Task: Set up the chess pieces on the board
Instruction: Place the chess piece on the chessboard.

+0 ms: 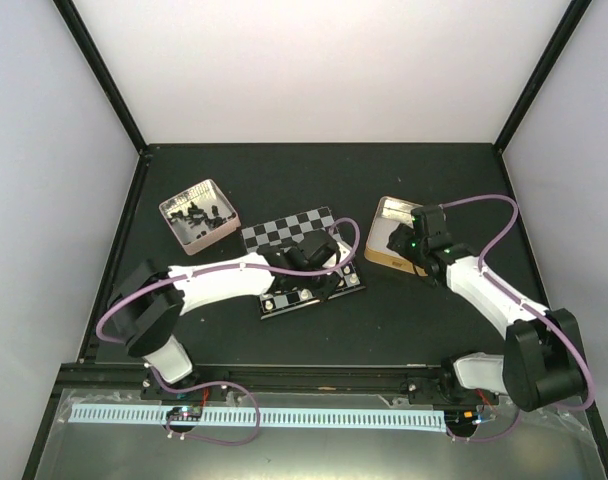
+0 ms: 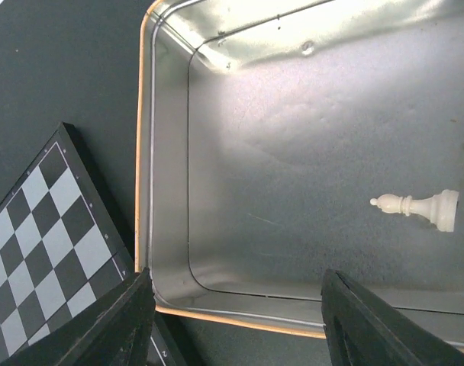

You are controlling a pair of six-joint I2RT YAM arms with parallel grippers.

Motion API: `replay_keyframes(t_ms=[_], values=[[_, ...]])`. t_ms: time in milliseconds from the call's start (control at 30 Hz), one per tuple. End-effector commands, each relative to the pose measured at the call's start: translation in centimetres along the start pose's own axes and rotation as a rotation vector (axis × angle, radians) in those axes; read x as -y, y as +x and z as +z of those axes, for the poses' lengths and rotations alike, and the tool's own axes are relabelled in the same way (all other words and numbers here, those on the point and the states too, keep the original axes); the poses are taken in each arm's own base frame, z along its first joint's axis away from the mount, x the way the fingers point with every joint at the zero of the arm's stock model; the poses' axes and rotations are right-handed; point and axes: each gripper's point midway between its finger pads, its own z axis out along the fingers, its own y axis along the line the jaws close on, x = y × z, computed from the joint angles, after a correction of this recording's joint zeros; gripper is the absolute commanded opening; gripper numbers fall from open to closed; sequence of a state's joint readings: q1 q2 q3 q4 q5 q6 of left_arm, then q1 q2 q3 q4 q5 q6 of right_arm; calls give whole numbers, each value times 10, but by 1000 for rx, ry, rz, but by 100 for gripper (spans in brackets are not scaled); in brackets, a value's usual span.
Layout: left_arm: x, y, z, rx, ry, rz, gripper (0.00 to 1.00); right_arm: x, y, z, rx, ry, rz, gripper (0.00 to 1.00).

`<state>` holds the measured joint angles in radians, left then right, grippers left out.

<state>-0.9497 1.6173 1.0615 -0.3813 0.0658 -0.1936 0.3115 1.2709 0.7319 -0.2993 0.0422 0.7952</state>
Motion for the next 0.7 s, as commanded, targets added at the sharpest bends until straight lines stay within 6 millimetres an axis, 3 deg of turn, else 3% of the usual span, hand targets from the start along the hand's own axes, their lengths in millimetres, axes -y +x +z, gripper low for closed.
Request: replay_keyframes(t_ms=[0, 467, 667], values=[[-9, -10, 12, 25, -85, -4, 2, -3, 0, 4, -20, -25, 40, 60], [-28, 8, 35, -30, -171, -5, 4, -1, 5, 10, -55, -28, 48, 60], [-26, 11, 40, -39, -156, -3, 5, -1, 6, 11, -66, -27, 44, 60]])
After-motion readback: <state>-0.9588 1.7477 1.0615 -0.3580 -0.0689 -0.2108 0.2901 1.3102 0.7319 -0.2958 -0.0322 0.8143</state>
